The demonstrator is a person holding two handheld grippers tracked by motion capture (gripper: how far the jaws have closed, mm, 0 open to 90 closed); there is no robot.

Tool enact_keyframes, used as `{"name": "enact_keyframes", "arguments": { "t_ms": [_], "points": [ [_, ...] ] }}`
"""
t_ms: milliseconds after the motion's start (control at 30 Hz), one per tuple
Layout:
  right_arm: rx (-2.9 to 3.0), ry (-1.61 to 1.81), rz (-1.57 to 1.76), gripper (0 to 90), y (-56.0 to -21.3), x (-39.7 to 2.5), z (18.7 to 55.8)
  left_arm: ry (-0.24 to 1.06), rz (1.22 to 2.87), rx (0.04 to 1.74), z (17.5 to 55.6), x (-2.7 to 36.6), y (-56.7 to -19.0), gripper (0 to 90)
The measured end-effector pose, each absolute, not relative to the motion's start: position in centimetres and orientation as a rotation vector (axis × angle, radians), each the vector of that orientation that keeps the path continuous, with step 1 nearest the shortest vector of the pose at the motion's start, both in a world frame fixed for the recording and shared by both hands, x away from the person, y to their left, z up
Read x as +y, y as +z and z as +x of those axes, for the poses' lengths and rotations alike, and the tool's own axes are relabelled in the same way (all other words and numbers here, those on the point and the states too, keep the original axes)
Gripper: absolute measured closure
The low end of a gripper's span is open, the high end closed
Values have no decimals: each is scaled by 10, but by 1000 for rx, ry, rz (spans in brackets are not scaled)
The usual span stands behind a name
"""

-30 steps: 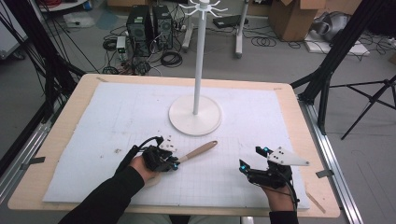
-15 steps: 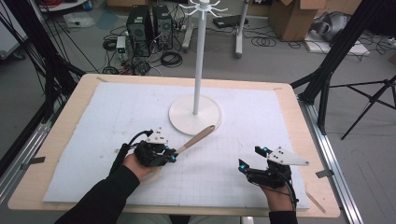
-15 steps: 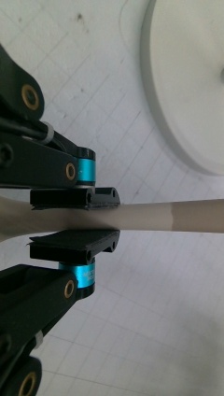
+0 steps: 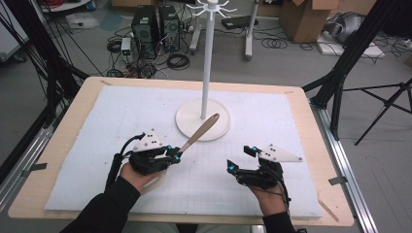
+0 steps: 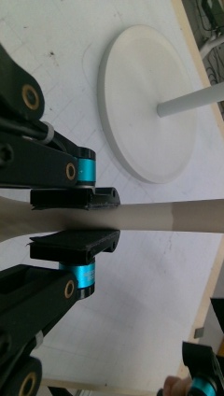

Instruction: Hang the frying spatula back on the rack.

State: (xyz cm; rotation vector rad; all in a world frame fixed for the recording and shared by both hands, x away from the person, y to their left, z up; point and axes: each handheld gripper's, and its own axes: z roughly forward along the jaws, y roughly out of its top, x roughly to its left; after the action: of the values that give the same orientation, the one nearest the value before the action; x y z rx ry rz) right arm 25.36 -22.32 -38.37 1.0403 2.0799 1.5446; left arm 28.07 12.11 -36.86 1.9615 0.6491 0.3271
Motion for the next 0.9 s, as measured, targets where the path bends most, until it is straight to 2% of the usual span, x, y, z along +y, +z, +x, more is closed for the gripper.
{"name": "enact_keyframes", "arguments": {
  "t_ms": [200, 300, 367, 567, 900],
  "points": [
    [2127, 1575, 991, 214, -375, -194, 264, 316, 1955, 611, 273, 117, -367, 778],
    [2151, 1587, 975, 252, -372, -181, 269, 304, 1960, 596, 270, 113, -367, 777],
    [2164, 1599, 968, 308, -371, -175, 271, 292, 1970, 587, 269, 111, -367, 777],
    [2184, 1668, 959, 349, -368, -159, 276, 281, 1973, 564, 266, 106, -368, 777],
    [2171, 1801, 1022, 512, -363, -157, 281, 301, 1998, 534, 261, 102, -366, 776]
  ]
}}
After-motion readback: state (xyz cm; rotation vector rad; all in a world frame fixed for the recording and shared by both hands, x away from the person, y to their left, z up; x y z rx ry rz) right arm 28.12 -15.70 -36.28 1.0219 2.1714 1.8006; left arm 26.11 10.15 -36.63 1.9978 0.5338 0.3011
